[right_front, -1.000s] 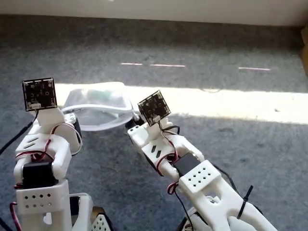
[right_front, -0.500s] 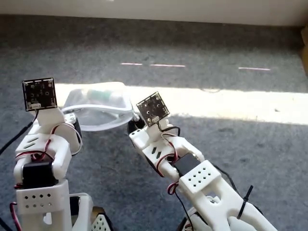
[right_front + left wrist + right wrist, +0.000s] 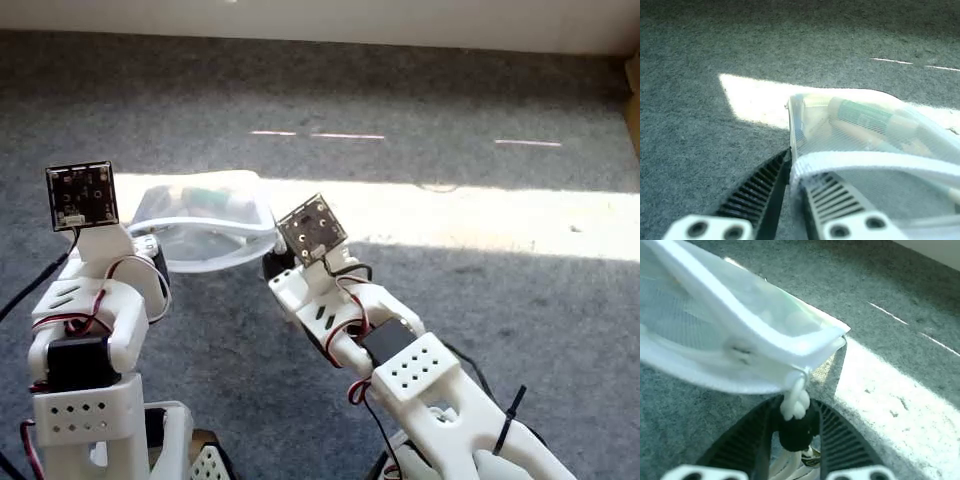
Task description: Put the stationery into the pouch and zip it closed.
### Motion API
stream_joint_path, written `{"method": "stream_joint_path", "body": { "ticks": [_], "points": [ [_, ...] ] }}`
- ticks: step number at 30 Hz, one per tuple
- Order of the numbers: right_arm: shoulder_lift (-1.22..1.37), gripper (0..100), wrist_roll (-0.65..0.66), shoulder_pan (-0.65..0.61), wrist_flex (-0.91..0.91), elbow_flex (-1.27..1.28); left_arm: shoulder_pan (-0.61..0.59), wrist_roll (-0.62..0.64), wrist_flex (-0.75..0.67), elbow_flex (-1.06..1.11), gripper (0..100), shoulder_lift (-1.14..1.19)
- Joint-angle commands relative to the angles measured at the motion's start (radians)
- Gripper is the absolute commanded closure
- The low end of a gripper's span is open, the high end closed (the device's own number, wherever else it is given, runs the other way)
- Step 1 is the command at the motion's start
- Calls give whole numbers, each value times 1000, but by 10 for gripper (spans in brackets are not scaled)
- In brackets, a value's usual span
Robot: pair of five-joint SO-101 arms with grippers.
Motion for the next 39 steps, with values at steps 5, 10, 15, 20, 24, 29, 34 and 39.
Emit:
{"method": "stream_joint_path", "body": {
  "ticks": [5,10,15,20,24,29,34,39],
  "points": [
    [-197,993,32,10,127,41,12,-8,-15,-13,992,-15],
    [-453,993,35,8,225,128,12,-8,-15,-13,992,-15],
    [-645,994,37,2,242,220,18,-9,-15,-13,992,-15],
    [-694,994,37,2,242,257,19,-6,-40,-15,879,-15],
    [-702,994,66,-1,332,257,44,-2,-60,-15,816,-15],
    [-702,994,89,-1,443,257,130,-3,-60,-19,806,-16],
    [-704,994,84,-1,449,260,183,-2,-97,-19,800,-16],
    [-704,994,84,-1,475,294,249,-2,-195,-18,800,-15]
  ]
}}
